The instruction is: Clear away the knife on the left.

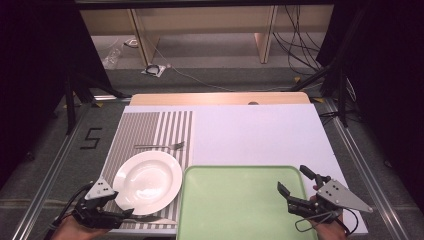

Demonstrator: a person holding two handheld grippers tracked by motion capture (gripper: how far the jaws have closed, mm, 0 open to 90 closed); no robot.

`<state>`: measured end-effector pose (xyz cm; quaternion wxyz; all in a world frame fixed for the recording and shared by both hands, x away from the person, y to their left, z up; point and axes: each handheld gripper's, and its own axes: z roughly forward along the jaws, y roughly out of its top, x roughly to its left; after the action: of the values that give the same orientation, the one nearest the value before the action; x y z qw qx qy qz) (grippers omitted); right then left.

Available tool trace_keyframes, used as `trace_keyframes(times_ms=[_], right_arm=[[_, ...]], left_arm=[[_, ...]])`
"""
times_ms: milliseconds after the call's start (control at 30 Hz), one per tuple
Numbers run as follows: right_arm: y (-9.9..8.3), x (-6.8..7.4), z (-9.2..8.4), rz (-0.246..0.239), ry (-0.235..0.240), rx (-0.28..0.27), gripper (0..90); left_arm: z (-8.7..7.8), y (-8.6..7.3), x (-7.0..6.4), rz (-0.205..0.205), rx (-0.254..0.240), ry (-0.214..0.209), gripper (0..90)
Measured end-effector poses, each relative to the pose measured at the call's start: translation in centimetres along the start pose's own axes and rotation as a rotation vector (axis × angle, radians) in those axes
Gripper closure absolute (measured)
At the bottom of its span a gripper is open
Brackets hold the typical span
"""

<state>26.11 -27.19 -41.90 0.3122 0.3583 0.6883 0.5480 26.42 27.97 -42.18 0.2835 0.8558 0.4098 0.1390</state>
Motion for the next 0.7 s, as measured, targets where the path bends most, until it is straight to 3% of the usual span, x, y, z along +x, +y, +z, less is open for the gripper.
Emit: trace_keyframes(times_ms=[367, 700], right_arm=[[0.0, 0.0, 0.0, -0.001, 0.003, 0.001, 15.8], [0.0, 0.0, 0.1, -0.001, 0.007, 0.003, 15.8]], left_arm=[[-0.2, -0.5, 0.4, 0.006, 0.079, -0.004, 23.8], [1.1, -1.1, 0.4, 0.017, 0.186, -0.008, 23.7]])
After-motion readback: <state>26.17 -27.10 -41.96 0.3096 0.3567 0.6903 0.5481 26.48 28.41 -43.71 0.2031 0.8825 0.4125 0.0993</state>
